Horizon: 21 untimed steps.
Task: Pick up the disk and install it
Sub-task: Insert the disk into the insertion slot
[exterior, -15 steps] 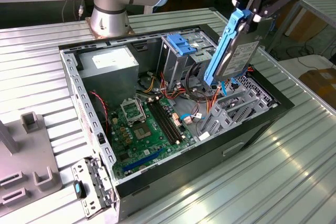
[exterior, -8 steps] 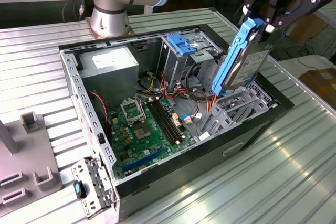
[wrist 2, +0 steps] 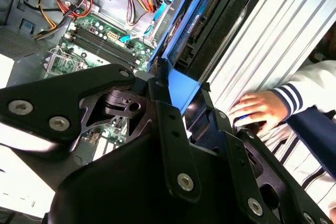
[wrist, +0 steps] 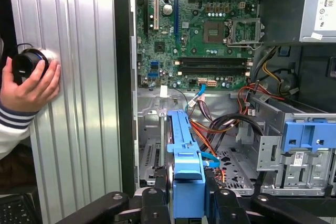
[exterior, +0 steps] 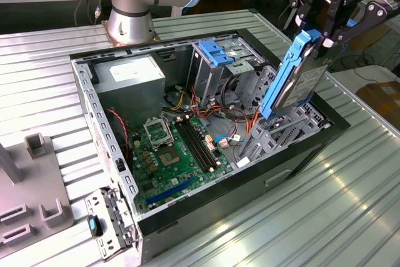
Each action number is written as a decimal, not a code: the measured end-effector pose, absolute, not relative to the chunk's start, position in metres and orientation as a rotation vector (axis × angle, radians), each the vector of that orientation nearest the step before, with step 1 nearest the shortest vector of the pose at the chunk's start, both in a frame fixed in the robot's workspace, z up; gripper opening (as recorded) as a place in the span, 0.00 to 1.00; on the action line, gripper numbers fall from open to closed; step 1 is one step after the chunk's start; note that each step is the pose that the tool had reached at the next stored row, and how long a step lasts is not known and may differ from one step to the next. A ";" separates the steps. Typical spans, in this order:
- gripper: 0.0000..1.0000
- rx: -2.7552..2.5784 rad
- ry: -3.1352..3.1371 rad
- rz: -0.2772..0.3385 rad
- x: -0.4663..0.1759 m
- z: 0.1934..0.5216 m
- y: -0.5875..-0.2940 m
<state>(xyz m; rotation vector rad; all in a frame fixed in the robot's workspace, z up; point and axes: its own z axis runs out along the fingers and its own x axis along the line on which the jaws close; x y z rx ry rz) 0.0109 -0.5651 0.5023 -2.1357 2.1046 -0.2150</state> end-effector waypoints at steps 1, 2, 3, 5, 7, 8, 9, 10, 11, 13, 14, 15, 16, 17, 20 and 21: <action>0.36 -2.136 2.105 -0.215 0.011 0.502 -0.565; 0.36 -2.136 2.105 -0.215 0.011 0.502 -0.565; 0.36 -2.136 2.105 -0.215 0.011 0.502 -0.565; 0.36 -2.136 2.105 -0.215 0.011 0.502 -0.565; 0.36 -2.136 2.105 -0.215 0.011 0.502 -0.565; 0.36 -2.136 2.105 -0.215 0.011 0.502 -0.565; 0.36 -2.136 2.105 -0.215 0.011 0.502 -0.565; 0.36 -2.136 2.105 -0.215 0.011 0.502 -0.565; 0.36 -2.136 2.105 -0.215 0.011 0.502 -0.565; 0.36 -2.136 2.105 -0.215 0.011 0.502 -0.563; 0.36 -2.136 2.105 -0.215 0.012 0.501 -0.563; 0.36 -2.135 2.105 -0.215 0.015 0.501 -0.563; 0.36 -2.135 2.105 -0.215 0.018 0.500 -0.563; 0.36 -2.135 2.106 -0.215 0.019 0.500 -0.562; 0.36 -2.110 2.132 -0.218 0.020 0.494 -0.563; 0.36 -2.096 2.148 -0.219 0.022 0.490 -0.563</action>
